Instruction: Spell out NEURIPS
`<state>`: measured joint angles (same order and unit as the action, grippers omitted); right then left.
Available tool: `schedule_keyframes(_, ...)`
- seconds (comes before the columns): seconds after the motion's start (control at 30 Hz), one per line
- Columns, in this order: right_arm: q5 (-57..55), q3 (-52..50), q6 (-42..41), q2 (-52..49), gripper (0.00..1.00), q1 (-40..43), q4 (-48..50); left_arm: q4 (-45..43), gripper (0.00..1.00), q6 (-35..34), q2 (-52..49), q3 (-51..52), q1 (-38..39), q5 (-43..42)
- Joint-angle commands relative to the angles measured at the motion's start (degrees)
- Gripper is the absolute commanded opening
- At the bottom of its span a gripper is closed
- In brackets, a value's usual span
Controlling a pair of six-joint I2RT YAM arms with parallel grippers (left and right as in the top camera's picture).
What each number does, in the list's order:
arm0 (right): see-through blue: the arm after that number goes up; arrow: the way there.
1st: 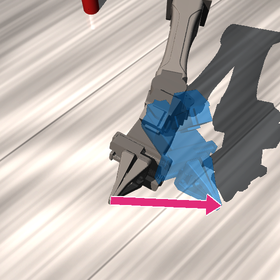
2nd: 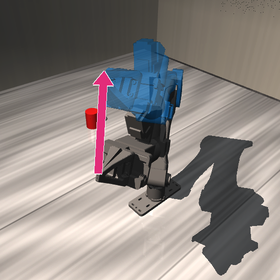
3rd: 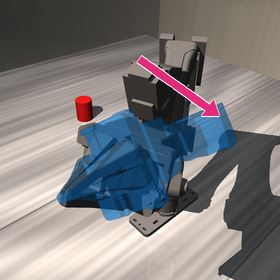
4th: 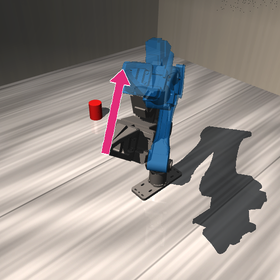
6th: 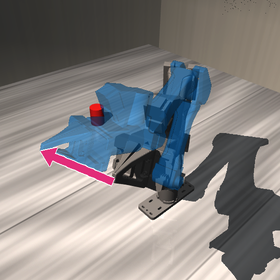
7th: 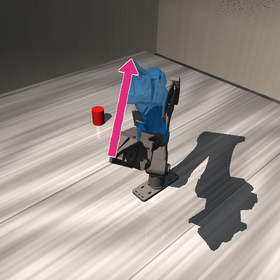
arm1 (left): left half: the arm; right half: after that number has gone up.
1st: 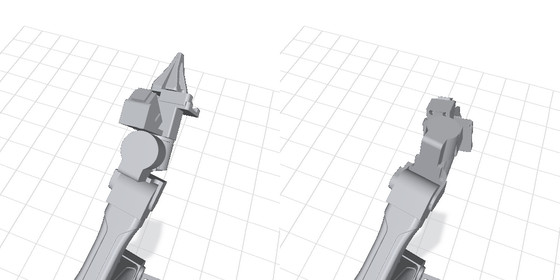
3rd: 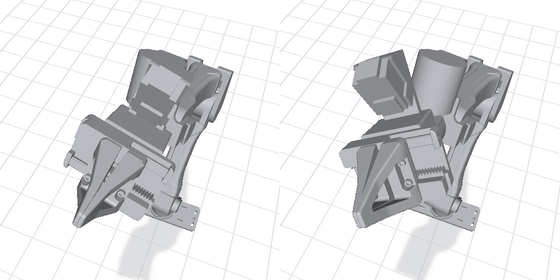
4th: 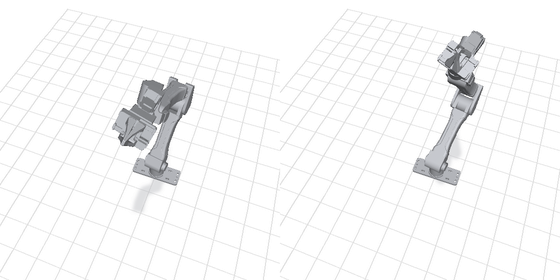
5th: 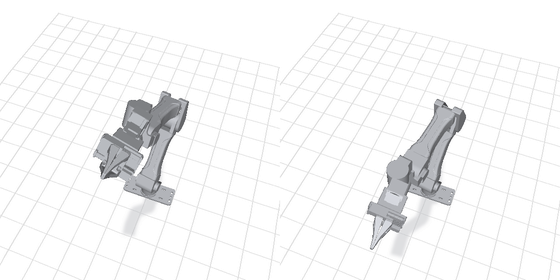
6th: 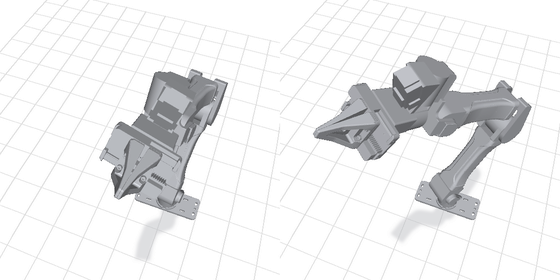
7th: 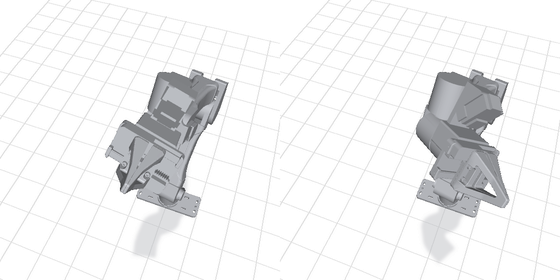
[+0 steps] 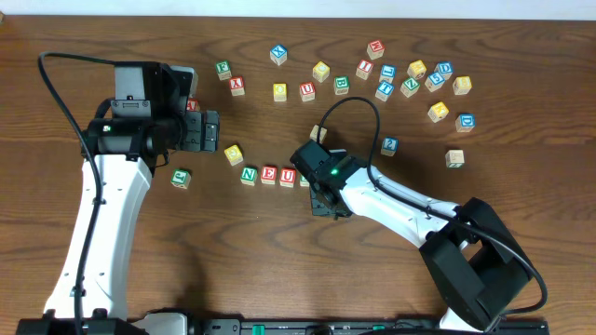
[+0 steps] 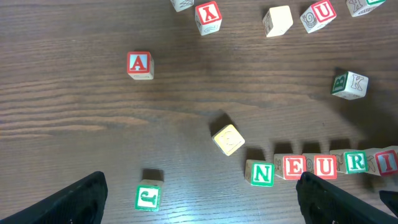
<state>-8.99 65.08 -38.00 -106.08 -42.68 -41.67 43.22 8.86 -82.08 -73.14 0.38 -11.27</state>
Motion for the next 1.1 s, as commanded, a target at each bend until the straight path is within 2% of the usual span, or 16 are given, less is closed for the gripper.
schedule_keyframes(0.0,-1.0,-0.3,-1.4,0.5,0.31,-0.2,0.4,0.0,0.96,0.1,0.1,-1.2,-0.2,-0.1)
schedule_keyframes(0.6,-4.4,-0.4,-2.3,0.5,0.31,-0.2,1.2,0.0,0.96,0.1,0.1,-1.2,-0.2,0.0)
schedule_keyframes(1.07,-4.4,-3.4,-2.2,0.5,0.32,-0.2,5.3,0.0,0.96,0.1,0.1,-1.2,-0.2,0.0)
